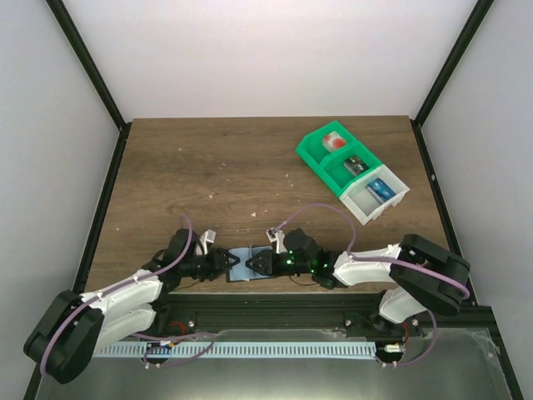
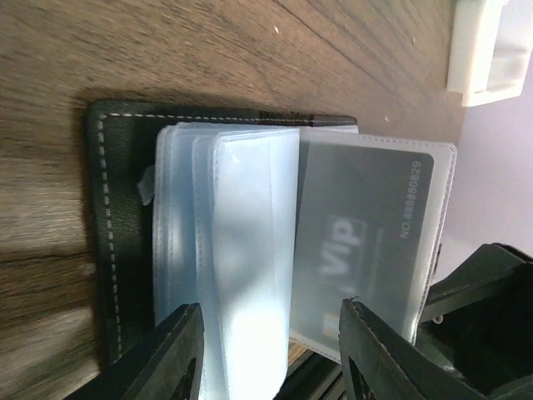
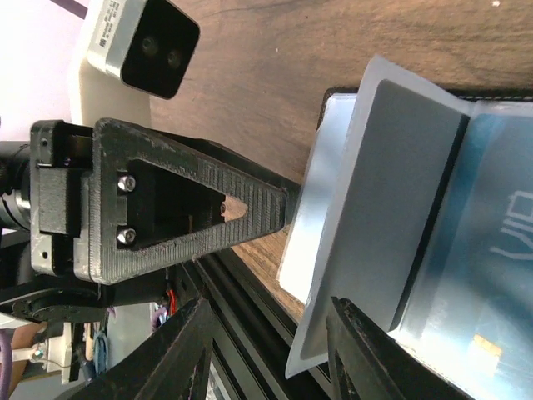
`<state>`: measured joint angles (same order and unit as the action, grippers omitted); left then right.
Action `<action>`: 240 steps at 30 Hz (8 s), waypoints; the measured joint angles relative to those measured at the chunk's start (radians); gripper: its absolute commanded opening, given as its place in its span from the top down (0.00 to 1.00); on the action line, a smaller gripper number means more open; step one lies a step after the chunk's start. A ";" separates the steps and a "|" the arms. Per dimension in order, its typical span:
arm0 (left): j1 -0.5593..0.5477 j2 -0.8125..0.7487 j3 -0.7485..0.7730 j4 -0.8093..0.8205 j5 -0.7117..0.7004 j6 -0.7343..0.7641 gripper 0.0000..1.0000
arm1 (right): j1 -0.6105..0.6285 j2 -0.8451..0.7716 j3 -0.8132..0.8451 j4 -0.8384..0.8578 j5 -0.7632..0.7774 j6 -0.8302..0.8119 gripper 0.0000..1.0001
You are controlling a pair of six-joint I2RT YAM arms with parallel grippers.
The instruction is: Take the credit cards out of the card holder
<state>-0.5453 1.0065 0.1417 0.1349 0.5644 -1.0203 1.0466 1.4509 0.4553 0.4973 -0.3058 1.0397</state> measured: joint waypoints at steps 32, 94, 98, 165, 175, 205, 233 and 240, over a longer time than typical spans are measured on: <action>-0.003 0.076 0.063 -0.029 -0.009 0.050 1.00 | -0.005 0.095 0.121 -0.165 0.077 -0.089 0.69; -0.003 0.130 0.075 -0.092 -0.010 0.111 0.98 | -0.067 0.253 0.111 -0.019 0.007 -0.070 0.86; -0.003 0.096 0.086 -0.133 -0.021 0.108 0.97 | -0.068 0.260 0.100 0.007 0.002 -0.060 0.86; -0.003 -0.295 0.117 -0.024 -0.062 0.171 0.69 | -0.129 -0.198 -0.033 -0.204 0.011 0.041 1.00; -0.004 -0.510 0.167 -0.005 -0.102 0.476 0.55 | -0.132 -0.393 0.105 -0.424 0.107 0.279 1.00; -0.087 -0.349 0.362 -0.270 0.070 1.355 0.55 | -0.188 -0.415 0.202 -0.458 -0.009 0.718 1.00; -0.093 -0.336 0.367 -0.309 -0.004 1.543 1.00 | -0.188 -0.351 0.198 -0.357 -0.132 0.759 0.99; -0.097 -0.352 0.360 -0.294 -0.030 1.514 1.00 | -0.189 -0.352 0.156 -0.278 -0.142 0.740 0.72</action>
<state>-0.6418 0.6540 0.5014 -0.1593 0.5343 0.4934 0.8574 1.0988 0.6109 0.2188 -0.4480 1.7798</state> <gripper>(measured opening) 0.021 0.163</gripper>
